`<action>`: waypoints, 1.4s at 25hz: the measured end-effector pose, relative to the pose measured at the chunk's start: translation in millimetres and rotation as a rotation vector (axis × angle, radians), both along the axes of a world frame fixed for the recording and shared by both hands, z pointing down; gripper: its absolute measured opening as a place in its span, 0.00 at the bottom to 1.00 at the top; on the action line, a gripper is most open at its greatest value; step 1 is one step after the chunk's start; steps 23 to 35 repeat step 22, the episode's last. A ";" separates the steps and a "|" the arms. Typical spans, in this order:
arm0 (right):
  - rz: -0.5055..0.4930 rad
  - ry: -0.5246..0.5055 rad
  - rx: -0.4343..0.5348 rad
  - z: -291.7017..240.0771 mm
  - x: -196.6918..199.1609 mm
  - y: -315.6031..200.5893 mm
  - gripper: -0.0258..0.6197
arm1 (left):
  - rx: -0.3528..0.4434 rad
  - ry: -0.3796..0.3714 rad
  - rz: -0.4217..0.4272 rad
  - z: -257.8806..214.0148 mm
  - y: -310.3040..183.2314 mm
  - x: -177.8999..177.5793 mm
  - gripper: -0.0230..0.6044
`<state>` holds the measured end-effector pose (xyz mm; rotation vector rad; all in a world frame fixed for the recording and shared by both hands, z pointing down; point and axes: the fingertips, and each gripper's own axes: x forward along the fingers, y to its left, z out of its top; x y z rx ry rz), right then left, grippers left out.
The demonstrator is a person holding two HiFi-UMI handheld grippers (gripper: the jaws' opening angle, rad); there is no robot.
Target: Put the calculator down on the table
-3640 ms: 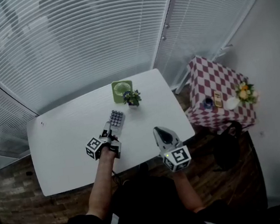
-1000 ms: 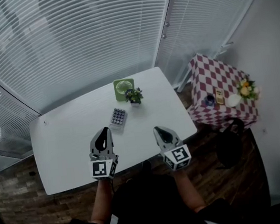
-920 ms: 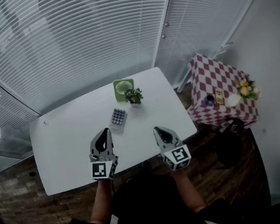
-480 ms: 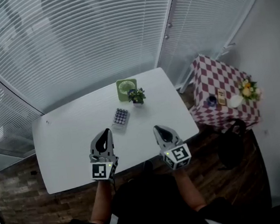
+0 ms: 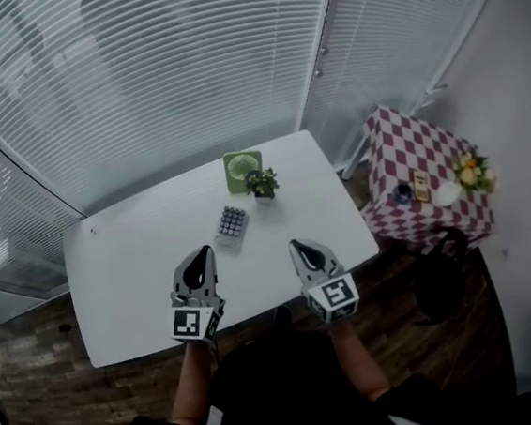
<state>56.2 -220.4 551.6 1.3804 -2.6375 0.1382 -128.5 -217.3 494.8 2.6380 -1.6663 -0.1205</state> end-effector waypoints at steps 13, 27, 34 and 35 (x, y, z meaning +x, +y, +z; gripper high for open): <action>0.006 0.001 0.020 -10.2 -9.0 -1.0 0.05 | 0.006 0.019 0.002 -11.1 6.1 -6.3 0.05; -0.003 0.004 0.021 -12.0 -12.7 -9.4 0.05 | -0.043 0.000 -0.012 -4.3 2.5 -14.7 0.05; -0.003 0.004 0.021 -12.0 -12.7 -9.4 0.05 | -0.043 0.000 -0.012 -4.3 2.5 -14.7 0.05; -0.003 0.004 0.021 -12.0 -12.7 -9.4 0.05 | -0.043 0.000 -0.012 -4.3 2.5 -14.7 0.05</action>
